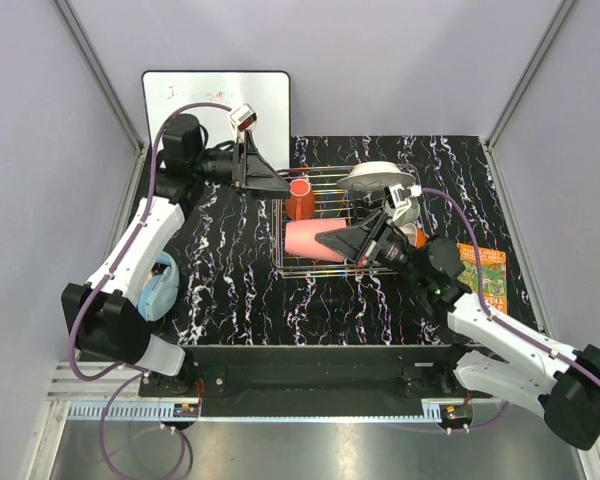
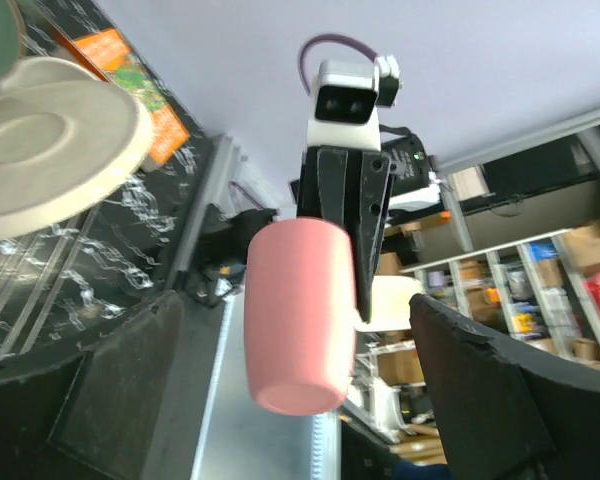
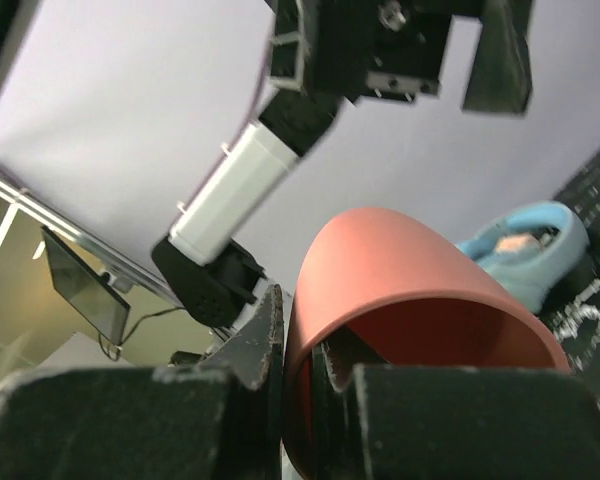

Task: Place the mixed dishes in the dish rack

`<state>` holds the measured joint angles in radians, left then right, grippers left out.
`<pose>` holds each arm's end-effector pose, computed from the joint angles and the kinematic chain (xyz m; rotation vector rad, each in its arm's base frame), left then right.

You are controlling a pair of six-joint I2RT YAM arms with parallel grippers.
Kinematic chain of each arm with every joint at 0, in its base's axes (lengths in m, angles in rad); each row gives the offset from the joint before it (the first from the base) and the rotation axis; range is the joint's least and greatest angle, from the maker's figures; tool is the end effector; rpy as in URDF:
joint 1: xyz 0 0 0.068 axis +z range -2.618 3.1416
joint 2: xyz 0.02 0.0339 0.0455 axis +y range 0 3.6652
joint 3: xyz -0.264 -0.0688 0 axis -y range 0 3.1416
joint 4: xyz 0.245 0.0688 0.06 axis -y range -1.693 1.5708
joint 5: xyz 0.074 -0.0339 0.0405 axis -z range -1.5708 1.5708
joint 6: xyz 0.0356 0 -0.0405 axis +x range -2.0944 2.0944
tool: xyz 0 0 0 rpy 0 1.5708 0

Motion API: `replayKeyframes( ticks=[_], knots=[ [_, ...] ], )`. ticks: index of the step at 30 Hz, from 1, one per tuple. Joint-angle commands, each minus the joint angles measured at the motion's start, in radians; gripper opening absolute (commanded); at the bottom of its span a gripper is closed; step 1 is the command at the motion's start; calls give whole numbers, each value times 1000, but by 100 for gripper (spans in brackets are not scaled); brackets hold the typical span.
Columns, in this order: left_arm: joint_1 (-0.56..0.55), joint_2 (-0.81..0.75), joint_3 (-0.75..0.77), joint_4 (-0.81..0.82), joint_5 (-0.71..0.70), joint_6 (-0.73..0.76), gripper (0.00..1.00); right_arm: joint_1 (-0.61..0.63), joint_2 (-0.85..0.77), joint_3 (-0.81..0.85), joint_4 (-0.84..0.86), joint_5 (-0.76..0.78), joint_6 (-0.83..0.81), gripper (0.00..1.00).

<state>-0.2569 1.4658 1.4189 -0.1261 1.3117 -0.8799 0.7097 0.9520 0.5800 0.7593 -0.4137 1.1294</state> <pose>0.3025 -0.1150 0.4102 0.5303 1.9735 -1.8890 0.1542 0.1514 0.3357 -0.1340 1.4397 1.8089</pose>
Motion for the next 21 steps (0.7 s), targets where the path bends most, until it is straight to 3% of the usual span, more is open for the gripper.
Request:
replayKeyframes(
  ticks=[1, 8, 11, 14, 21],
  knots=[
    [2, -91, -44, 359, 103, -243, 99, -15, 94, 83, 241, -19, 61, 0],
    [1, -136, -95, 194, 34, -77, 99, -33, 244, 104, 444, -53, 165, 0],
    [1, -145, -127, 168, 53, -67, 99, -44, 275, 115, 488, -53, 178, 0],
    [1, -162, -141, 21, 44, 57, 99, -53, 300, 141, 531, -62, 196, 0],
    [-1, -176, -144, -83, 4, 188, 99, -56, 343, 172, 560, -100, 237, 0]
  ],
)
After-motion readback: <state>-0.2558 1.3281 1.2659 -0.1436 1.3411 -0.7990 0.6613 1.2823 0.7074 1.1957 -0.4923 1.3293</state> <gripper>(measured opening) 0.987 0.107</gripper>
